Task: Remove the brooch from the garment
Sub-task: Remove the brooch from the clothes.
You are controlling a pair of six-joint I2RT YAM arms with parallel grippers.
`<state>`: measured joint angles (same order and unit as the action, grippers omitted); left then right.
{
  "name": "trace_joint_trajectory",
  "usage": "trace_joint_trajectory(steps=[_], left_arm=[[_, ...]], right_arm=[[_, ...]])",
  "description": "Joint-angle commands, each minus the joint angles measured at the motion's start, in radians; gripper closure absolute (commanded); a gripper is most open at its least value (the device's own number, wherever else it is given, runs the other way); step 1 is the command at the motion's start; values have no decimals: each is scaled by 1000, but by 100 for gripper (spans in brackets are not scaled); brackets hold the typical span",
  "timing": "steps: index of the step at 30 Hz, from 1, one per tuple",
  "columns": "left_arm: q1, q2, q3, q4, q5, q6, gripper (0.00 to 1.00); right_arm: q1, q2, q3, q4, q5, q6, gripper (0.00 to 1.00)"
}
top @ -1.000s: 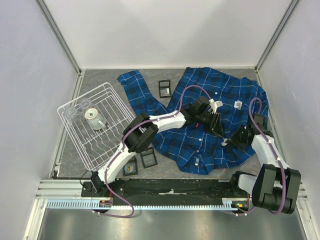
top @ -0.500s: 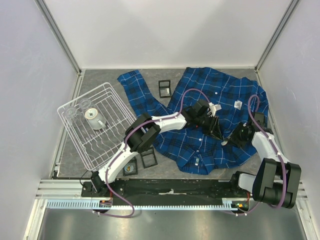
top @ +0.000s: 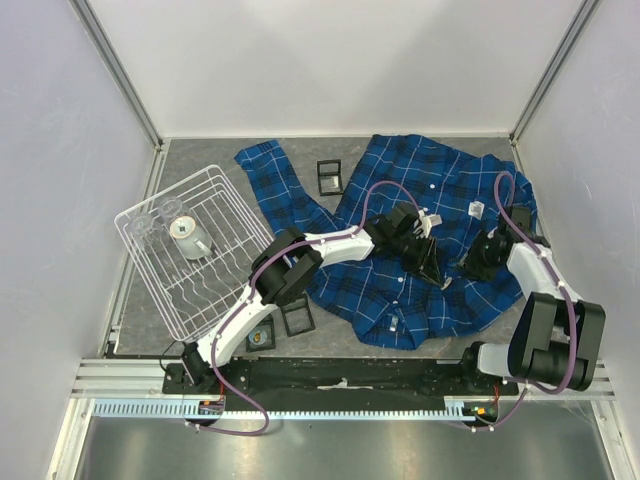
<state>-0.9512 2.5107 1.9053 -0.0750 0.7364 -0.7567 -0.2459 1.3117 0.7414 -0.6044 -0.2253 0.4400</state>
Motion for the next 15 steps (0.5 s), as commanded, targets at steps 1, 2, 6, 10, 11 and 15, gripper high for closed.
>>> trace_joint_trajectory(steps=[1,2,6,10,11,15], left_arm=[[-9,17,51,-19,18,42,69],[-11,17,52,-17,18,42,69],[-18,19,64,-20,24,39,69],[-24,10,63,-22,24,43,69],[-23,8,64,-22,26,45,69],[-23,-4,61,-31,23,57,69]], right_arm=[[20,52,122,-76,68,-95,61],[29,58,137,-90,84,-106,62],[89,72,164,-115,69,-121,59],[125,84,165,-133,76,-132,57],[125,90,162,-144,81,-130,59],[132,95,167,-166,165,-141,60]])
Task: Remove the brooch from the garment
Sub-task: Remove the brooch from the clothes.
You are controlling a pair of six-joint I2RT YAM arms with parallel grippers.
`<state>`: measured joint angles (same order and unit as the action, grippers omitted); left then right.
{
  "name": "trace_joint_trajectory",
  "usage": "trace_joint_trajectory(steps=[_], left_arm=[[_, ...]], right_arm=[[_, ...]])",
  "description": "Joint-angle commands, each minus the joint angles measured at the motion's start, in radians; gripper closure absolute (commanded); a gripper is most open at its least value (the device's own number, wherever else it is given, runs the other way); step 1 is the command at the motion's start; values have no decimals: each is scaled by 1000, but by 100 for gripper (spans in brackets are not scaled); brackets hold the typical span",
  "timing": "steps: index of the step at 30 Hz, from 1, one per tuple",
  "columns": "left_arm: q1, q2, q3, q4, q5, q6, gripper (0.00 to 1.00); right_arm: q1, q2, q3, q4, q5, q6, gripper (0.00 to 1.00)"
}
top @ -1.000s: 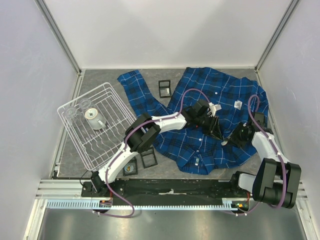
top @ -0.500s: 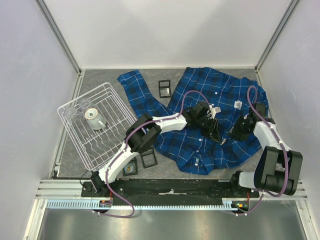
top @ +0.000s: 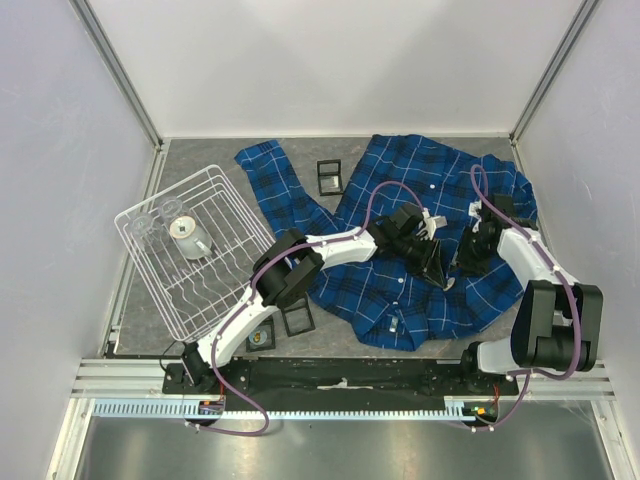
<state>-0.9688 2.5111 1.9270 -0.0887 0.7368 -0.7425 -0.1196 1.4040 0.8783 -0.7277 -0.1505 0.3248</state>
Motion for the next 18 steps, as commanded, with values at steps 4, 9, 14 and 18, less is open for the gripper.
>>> trace_joint_trajectory(steps=[4,9,14,18], left_arm=[[-5,-3,38,-23,15,45,69],[-5,-1,38,-22,21,45,69],[-5,-9,40,-26,23,51,69],[-1,-24,50,-48,35,52,69]], right_arm=[[21,19,47,-55,94,-41,56],[49,59,60,-52,72,-46,58],[60,72,45,-50,48,-38,67],[60,61,27,-53,23,-10,82]])
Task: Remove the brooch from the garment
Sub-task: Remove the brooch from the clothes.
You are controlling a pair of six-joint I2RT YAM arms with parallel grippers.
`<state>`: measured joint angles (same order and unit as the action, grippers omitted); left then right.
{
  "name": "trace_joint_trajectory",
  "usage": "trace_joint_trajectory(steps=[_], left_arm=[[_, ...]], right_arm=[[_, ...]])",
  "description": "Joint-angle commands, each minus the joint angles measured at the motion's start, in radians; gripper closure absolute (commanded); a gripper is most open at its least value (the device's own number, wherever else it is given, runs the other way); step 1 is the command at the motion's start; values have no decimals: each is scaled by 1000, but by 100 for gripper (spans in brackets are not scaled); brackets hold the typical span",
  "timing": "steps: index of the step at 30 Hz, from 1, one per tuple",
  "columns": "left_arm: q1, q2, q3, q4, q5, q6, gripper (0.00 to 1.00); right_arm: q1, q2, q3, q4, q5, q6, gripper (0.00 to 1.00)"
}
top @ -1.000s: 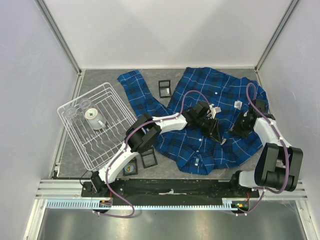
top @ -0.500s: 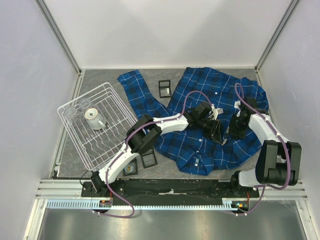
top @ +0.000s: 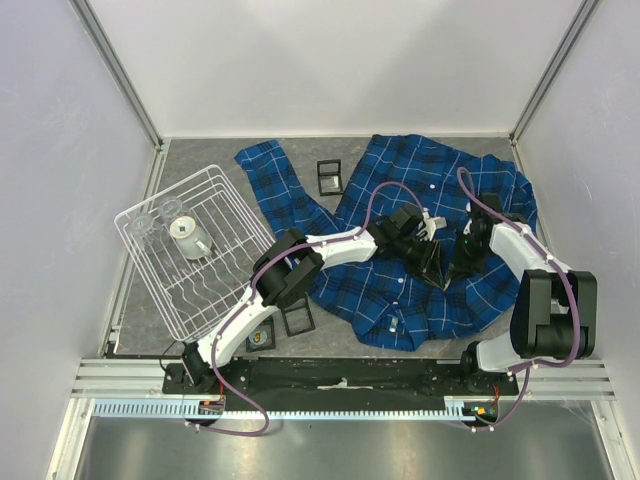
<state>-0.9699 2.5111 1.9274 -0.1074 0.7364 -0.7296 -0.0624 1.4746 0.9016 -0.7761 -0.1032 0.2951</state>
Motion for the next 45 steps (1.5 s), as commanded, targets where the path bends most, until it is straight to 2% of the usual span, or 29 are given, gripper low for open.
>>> trace_joint_trajectory(steps=[1,6,13,19,26,37,45], left_arm=[[5,-24,56,-34,41,38,69],[16,-31,77,-54,64,22,69],[17,-28,74,-72,58,35,69],[17,-31,53,-58,60,35,69],[17,-43,35,-52,55,44,69],[19,-51,28,-66,46,65,68],[22,-63,18,-66,43,73,67]], right_arm=[[3,-14,-7,-6,-24,29,88],[3,-42,-44,-9,-30,52,91],[1,-51,-21,-41,-9,58,70],[3,-37,40,-57,-16,-3,63],[15,41,71,-68,-35,-50,64],[47,73,74,-72,-3,-54,68],[56,92,68,-80,36,-51,66]])
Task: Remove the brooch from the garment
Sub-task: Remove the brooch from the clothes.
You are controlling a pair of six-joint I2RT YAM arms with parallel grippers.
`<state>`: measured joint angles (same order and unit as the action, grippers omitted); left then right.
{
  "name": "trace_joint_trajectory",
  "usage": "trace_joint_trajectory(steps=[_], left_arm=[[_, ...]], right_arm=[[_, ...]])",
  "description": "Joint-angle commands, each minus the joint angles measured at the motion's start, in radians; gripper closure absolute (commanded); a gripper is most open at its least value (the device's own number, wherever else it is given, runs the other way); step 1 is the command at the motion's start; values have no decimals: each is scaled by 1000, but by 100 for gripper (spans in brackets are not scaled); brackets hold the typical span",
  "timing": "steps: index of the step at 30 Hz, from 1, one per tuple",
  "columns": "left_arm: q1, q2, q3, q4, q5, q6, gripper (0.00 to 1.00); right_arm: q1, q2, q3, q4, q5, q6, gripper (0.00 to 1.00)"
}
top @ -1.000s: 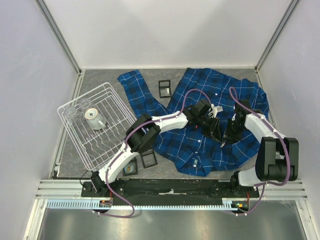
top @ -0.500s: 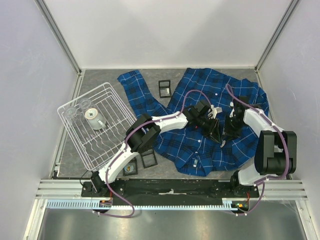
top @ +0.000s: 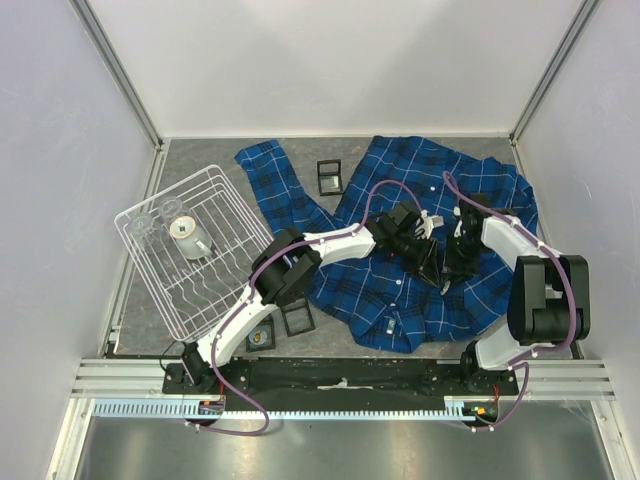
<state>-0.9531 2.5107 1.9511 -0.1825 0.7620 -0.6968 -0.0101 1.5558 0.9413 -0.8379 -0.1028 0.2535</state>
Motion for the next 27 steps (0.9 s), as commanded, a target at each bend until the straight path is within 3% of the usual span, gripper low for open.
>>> trace_joint_trajectory(steps=[1,18,27], left_arm=[[5,-65,-9,9,13,43,67],[11,-76,-23,15,16,49,66],[14,-81,-32,17,17,51,66]], right_arm=[[4,13,28,-18,38,-5,66],[4,27,17,-13,32,1,68],[4,29,10,-15,18,3,76]])
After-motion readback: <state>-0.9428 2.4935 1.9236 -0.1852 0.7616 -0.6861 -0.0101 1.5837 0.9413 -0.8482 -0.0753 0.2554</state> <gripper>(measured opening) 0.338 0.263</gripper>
